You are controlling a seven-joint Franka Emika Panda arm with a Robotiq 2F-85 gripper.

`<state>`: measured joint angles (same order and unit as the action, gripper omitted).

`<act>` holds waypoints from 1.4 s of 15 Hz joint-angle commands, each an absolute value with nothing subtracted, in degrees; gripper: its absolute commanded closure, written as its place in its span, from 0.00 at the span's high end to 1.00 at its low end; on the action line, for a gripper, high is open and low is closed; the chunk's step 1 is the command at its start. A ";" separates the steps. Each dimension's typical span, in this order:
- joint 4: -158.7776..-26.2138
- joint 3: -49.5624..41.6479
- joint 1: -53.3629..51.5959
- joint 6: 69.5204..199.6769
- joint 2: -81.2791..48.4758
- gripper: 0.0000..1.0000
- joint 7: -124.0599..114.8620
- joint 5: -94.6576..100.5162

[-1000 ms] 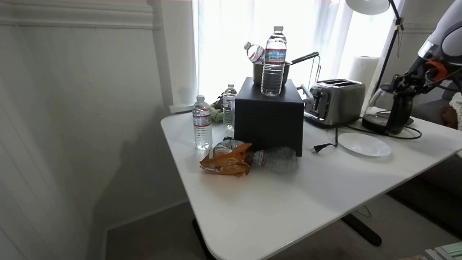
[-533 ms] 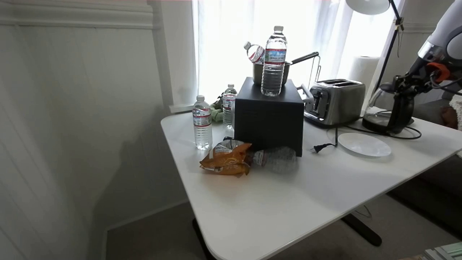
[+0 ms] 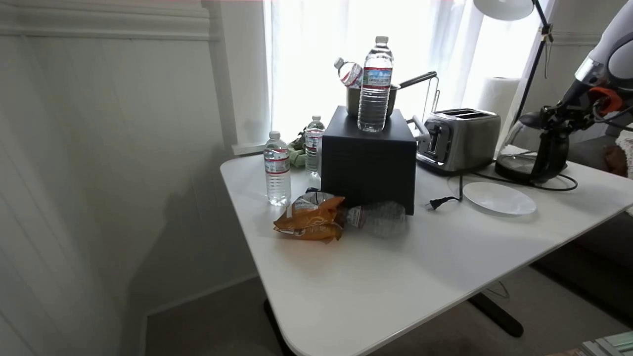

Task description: Pick up the kettle, then place it on the table

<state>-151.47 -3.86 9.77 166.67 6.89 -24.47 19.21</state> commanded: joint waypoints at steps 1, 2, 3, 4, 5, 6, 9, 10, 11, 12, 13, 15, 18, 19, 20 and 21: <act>-156.54 -4.60 6.40 163.81 10.52 0.20 -12.68 7.99; -157.15 -4.78 5.55 161.49 11.33 0.20 -9.58 4.94; -157.62 -5.00 4.88 159.15 12.18 0.20 -6.98 2.36; -157.91 -5.15 4.56 156.59 12.94 0.20 -5.02 0.48; -157.94 -5.22 4.62 154.32 13.78 0.20 -3.76 -0.42; -157.97 -5.20 4.83 152.04 14.56 0.20 -3.14 -0.79; -157.66 -5.11 5.71 147.03 16.71 0.20 -2.44 0.04; -157.52 -4.79 6.29 146.13 17.24 0.20 -3.57 1.22; -157.25 -4.60 6.73 144.58 17.95 0.70 -4.35 1.85; -157.12 -4.17 7.29 142.92 18.88 0.72 -5.68 2.73; -156.66 -3.49 8.18 140.35 20.01 0.78 -7.91 4.16; -155.53 -2.70 8.98 134.73 22.69 0.92 -11.05 5.01; -152.99 -1.58 9.14 127.92 27.08 1.00 -14.79 4.47; -152.00 -0.94 9.25 126.93 28.68 1.00 -16.64 4.41; -150.86 -0.23 9.48 126.01 29.99 1.00 -18.37 4.78; -149.80 0.43 9.66 125.37 31.13 1.00 -19.50 5.35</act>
<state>-151.81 -2.01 8.25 129.18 25.87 -14.90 3.52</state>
